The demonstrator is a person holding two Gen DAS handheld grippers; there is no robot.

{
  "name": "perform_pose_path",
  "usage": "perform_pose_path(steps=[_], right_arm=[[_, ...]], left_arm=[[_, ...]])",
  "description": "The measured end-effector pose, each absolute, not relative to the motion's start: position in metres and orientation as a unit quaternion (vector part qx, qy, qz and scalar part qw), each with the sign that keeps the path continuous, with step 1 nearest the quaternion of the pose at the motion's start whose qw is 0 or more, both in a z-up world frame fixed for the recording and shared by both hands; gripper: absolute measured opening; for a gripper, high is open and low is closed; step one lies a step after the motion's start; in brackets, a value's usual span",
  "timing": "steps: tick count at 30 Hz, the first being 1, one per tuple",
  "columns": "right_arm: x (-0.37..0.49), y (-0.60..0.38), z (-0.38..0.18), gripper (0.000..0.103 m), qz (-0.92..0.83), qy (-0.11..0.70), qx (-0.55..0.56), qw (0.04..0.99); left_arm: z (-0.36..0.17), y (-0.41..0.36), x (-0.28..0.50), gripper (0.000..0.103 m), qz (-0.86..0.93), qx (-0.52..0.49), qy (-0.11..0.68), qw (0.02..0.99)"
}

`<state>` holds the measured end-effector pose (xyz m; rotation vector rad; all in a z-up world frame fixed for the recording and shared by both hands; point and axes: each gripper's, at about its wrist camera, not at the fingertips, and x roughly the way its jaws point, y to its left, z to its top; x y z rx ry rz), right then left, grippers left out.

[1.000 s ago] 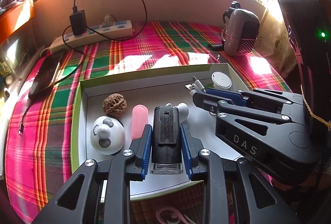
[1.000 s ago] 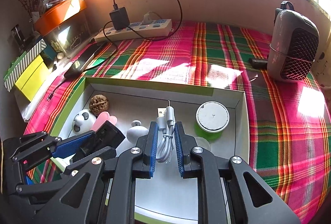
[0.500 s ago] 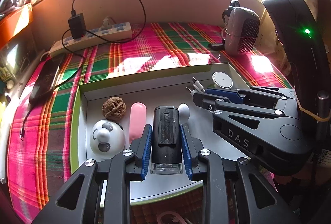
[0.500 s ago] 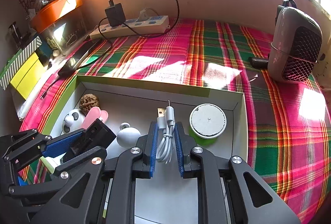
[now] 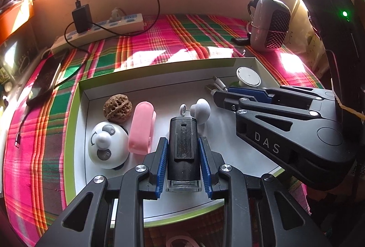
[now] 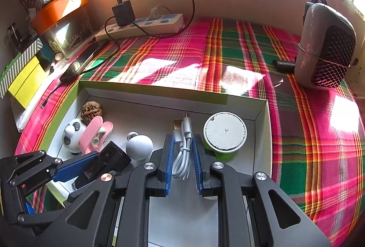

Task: Organize objects
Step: 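Carry the black device in the left tool and white cable in the right tool over the box, then open the left tool to release the black device while the right tool releases the white cable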

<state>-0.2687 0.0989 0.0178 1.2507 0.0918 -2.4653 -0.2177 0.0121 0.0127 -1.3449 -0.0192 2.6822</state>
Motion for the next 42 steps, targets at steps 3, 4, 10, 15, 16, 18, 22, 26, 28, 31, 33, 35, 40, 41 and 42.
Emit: perform_pose_path(steps=[3,4,10,15,16,18,22,26,28,31,33,35,40,41,42], right_arm=[[-0.269,0.099,0.018,0.017,-0.876,0.033,0.443,0.187],[-0.269,0.099,0.018,0.017,-0.876,0.034,0.443,0.187],[-0.269,0.099,0.016,0.018,-0.876,0.033,0.445,0.185],[-0.271,0.1,0.017,0.018,-0.876,0.031,0.445,0.186],[-0.271,0.1,0.017,0.018,-0.876,0.03,0.444,0.186],[-0.271,0.1,0.016,0.018,-0.876,0.029,0.444,0.186],[-0.27,0.101,0.016,0.018,-0.876,0.027,0.444,0.186],[-0.269,0.102,0.016,0.018,-0.876,0.024,0.445,0.184],[-0.268,0.102,0.016,0.018,-0.876,0.023,0.445,0.183],[-0.267,0.103,0.016,0.018,-0.877,0.02,0.445,0.18],[-0.266,0.104,0.017,0.018,-0.877,0.016,0.445,0.18],[-0.265,0.105,0.017,0.019,-0.877,0.015,0.443,0.182],[-0.261,0.106,0.021,0.021,-0.88,0.009,0.438,0.182],[-0.26,0.106,0.023,0.021,-0.881,0.008,0.437,0.181],[-0.259,0.107,0.024,0.021,-0.882,0.007,0.436,0.18]], left_arm=[[0.012,0.012,-0.218,0.025,0.892,-0.447,-0.004,0.069],[0.012,0.012,-0.218,0.025,0.892,-0.448,-0.006,0.069],[0.011,0.011,-0.218,0.025,0.891,-0.448,-0.009,0.069],[0.01,0.01,-0.219,0.025,0.891,-0.449,-0.008,0.068],[0.011,0.01,-0.219,0.025,0.891,-0.449,-0.007,0.069],[0.01,0.01,-0.219,0.025,0.891,-0.449,-0.008,0.068],[0.01,0.011,-0.219,0.025,0.891,-0.45,-0.007,0.067],[0.01,0.011,-0.219,0.025,0.89,-0.45,-0.005,0.066],[0.01,0.01,-0.219,0.025,0.89,-0.45,-0.004,0.066],[0.01,0.011,-0.218,0.025,0.891,-0.45,-0.005,0.066],[0.01,0.01,-0.218,0.025,0.89,-0.451,-0.005,0.066],[0.011,0.01,-0.217,0.026,0.891,-0.449,-0.002,0.066],[0.014,0.009,-0.212,0.026,0.894,-0.444,-0.002,0.068],[0.015,0.008,-0.211,0.026,0.894,-0.442,-0.002,0.069],[0.016,0.008,-0.21,0.026,0.895,-0.442,-0.002,0.067]])
